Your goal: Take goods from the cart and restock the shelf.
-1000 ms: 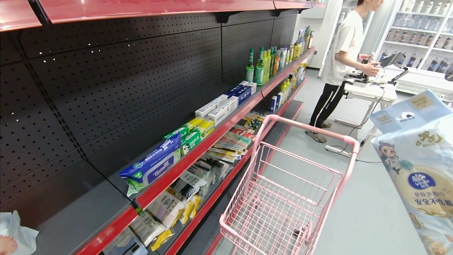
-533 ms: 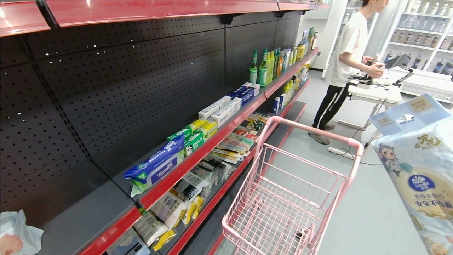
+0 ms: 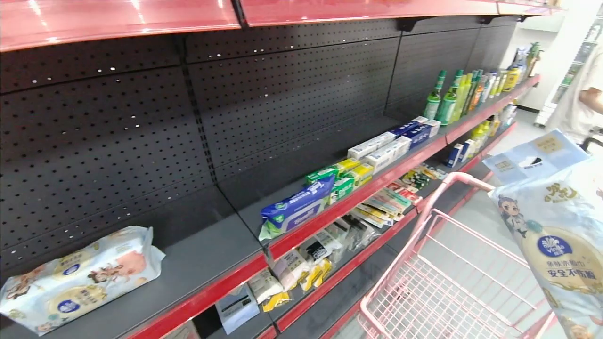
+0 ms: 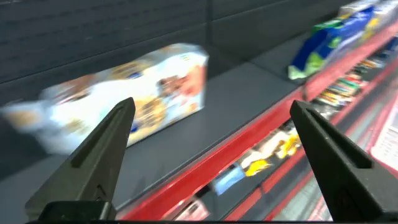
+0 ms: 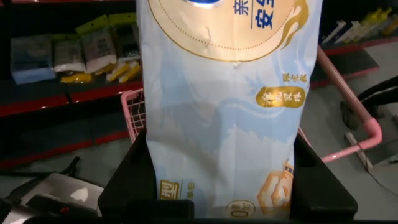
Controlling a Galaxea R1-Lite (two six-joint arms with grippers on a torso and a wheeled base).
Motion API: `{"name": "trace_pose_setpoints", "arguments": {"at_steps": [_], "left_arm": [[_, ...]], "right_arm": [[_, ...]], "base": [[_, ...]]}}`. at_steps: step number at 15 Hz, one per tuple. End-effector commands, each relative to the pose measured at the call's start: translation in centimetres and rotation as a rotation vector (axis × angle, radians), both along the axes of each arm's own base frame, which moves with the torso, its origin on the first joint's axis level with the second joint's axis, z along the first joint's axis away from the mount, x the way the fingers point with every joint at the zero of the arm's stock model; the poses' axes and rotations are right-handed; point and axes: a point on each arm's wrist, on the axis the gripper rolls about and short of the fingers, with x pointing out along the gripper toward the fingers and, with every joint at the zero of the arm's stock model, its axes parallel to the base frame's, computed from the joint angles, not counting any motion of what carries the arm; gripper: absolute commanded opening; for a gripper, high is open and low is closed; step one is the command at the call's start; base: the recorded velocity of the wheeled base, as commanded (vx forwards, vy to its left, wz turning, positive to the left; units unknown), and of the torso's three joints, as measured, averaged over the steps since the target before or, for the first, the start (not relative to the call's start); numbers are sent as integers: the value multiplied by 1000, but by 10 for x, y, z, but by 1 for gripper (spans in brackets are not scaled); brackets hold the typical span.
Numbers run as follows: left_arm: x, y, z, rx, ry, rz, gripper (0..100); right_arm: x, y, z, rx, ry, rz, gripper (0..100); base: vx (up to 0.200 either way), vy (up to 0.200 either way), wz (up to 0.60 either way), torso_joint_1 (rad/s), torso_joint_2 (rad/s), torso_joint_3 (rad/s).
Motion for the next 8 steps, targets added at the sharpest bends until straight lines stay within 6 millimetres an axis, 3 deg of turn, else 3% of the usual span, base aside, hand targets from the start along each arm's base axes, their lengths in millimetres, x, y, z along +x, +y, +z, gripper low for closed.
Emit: {"name": "trace_pose_setpoints", "arguments": {"at_steps": [1,8], "left_arm": [[0,0,0,1,1,-1,100],[0,0,0,-1,1,-1,100]], "right_arm": [[1,0,-1,-2,5,2,0],[1,0,-1,-9,5,6,0]], "base": [[0,0,600,2,2,2],[0,0,600,2,2,1]]}}
